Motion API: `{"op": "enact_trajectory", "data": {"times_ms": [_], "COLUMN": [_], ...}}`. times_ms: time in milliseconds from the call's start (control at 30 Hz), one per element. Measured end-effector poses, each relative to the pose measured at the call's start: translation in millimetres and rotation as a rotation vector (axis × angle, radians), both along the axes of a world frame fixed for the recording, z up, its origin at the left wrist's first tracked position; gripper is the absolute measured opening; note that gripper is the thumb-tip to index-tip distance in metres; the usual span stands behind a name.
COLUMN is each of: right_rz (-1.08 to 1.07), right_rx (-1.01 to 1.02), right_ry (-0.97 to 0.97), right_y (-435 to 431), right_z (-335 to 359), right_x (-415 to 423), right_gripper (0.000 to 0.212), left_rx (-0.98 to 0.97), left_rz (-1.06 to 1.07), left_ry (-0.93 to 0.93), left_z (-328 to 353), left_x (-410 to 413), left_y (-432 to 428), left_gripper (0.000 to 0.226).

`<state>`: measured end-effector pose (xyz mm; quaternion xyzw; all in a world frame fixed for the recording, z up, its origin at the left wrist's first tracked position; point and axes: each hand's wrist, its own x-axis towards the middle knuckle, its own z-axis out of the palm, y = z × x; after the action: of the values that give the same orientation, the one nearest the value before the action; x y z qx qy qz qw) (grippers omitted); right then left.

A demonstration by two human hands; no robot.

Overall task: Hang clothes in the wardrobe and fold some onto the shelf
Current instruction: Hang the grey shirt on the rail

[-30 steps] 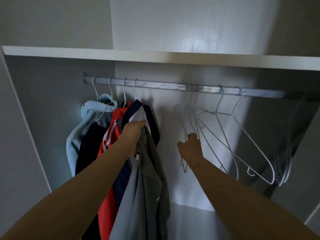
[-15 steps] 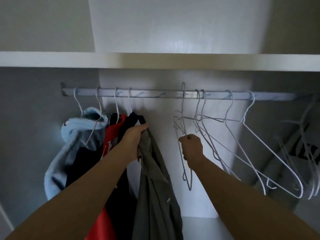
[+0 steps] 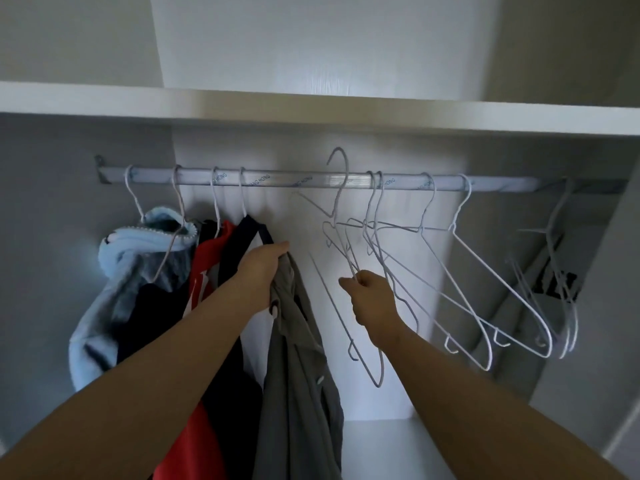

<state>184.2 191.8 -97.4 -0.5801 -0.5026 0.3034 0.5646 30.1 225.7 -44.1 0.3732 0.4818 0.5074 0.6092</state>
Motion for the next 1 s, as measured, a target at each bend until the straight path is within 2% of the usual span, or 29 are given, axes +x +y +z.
{"op": "enact_trajectory", "data": {"times_ms": [100, 200, 367, 533, 667, 733, 867, 933, 1000], "right_rz": [0.018, 0.030, 0.050, 0.056, 0.069, 0.074, 0.029, 0.014, 0.071], "right_rx": [-0.014, -0.034, -0.070, -0.037, 0.007, -0.027, -0.019, 0.013, 0.015], "right_ry": [0.015, 0.003, -0.042, -0.081, 0.022, 0.012, -0.130, -0.012, 0.133], "right_y": [-27.4, -60.8, -137.8, -210.4, -253.3, -267.8, -294.3, -302.1, -306.0], "right_z": [-5.8, -10.9, -22.2, -32.8, -29.3, -26.9, -32.5, -32.7, -25.4], "right_x": [7.8, 19.3, 50.4, 75.1, 84.7, 88.0, 95.4, 98.7, 98.9], "right_gripper": [0.046, 0.045, 0.035, 0.043, 0.027, 0.020, 0.039, 0.044, 0.036], "left_rx": [0.013, 0.027, 0.032, 0.032, 0.050, 0.057, 0.054, 0.056, 0.047], "left_rz": [0.016, 0.028, 0.023, 0.058, 0.052, 0.040, 0.035, 0.036, 0.027], "left_ry": [0.016, 0.022, 0.031, 0.077, 0.087, 0.096, 0.120, 0.136, 0.165], "left_z": [-0.1, -1.0, -2.3, 0.6, 7.3, 10.0, 12.0, 11.0, 9.5], "left_x": [2.0, 7.4, 25.5, 45.5, 53.6, 56.4, 62.8, 64.2, 63.4], "left_y": [-15.7, -36.0, -90.6, -141.8, -183.0, -198.0, -221.2, -229.5, -237.7], "left_gripper": [0.022, 0.038, 0.019, 0.024, 0.024, 0.023, 0.022, 0.022, 0.022]}}
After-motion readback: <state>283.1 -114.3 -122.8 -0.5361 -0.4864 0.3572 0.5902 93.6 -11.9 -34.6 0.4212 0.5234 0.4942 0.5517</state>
